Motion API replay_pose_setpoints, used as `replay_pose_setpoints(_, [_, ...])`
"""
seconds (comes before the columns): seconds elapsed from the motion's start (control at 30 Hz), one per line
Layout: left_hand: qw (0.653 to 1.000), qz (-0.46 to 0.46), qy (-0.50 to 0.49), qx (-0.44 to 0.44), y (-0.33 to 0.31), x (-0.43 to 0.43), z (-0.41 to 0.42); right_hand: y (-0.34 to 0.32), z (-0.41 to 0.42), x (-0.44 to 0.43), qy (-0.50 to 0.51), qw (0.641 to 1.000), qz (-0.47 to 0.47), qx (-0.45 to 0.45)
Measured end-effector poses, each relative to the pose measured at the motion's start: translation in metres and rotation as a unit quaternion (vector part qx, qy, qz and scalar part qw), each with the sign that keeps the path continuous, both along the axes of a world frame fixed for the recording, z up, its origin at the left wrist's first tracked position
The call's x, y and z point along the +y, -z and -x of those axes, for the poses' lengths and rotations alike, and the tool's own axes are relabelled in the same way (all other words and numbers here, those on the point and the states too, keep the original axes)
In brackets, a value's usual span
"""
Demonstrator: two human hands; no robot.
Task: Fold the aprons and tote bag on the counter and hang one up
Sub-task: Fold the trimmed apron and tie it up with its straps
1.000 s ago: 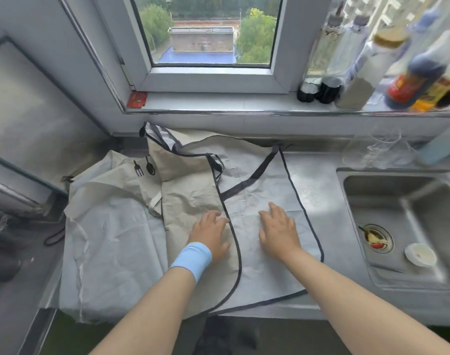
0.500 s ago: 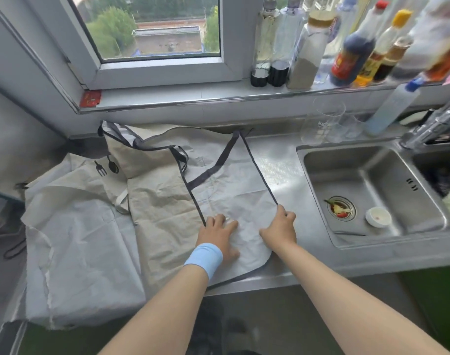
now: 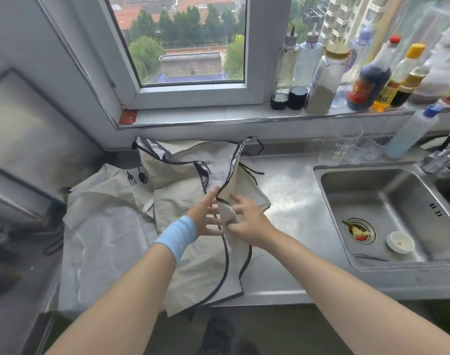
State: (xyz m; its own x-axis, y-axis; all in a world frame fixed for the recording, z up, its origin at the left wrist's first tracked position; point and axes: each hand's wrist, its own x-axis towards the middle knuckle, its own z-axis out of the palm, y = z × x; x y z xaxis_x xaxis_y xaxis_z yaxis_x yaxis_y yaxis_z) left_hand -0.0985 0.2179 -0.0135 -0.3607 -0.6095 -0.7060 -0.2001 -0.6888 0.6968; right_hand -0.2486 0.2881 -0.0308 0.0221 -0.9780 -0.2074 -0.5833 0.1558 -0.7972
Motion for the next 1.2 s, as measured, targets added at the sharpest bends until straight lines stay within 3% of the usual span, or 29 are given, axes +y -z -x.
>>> replay_pose_setpoints(0.1, [0.999, -0.011, -0.005, -0.045, -0.010, -0.008, -0.034, -0.007, -0.034, -0.007, -0.129, 0.990, -0.033, -0.046])
replay_pose_setpoints(0.2, [0.978, 0.071, -0.013, -0.198, -0.002, -0.006, -0.061, -0.001, -0.055, -0.019, -0.116, 0.987, -0.059, -0.092])
replay_pose_setpoints(0.33, [0.947, 0.084, -0.008, -0.309, 0.020, 0.004, -0.099, 0.022, -0.067, -0.043, -0.090, 0.989, 0.029, 0.111])
replay_pose_setpoints(0.47, [0.902, 0.065, 0.136, -0.405, 0.036, 0.014, -0.122, 0.061, -0.083, -0.060, -0.194, 0.946, -0.026, 0.258])
replay_pose_setpoints(0.53, [0.857, 0.044, 0.218, -0.464, 0.043, 0.008, -0.131, 0.074, -0.092, -0.064, -0.234, 0.923, -0.061, 0.299])
replay_pose_setpoints(0.63, [0.796, 0.120, 0.255, -0.535, 0.044, -0.019, -0.137, 0.078, -0.098, -0.076, -0.235, 0.917, -0.089, 0.310])
replay_pose_setpoints(0.77, [0.813, 0.260, 0.183, -0.488, 0.036, -0.068, -0.123, 0.060, -0.089, -0.116, -0.140, 0.953, -0.041, 0.265])
replay_pose_setpoints(0.93, [0.817, 0.356, 0.221, -0.396, 0.033, -0.124, -0.074, 0.044, -0.057, -0.180, -0.010, 0.961, 0.026, 0.277])
replay_pose_setpoints(1.07, [0.761, 0.405, 0.314, -0.397, 0.048, -0.156, -0.046, 0.057, -0.031, -0.217, -0.035, 0.945, -0.026, 0.324])
replay_pose_setpoints(1.2, [0.751, 0.353, 0.387, -0.403, 0.072, -0.181, -0.040, 0.079, -0.020, -0.234, -0.080, 0.926, -0.069, 0.363])
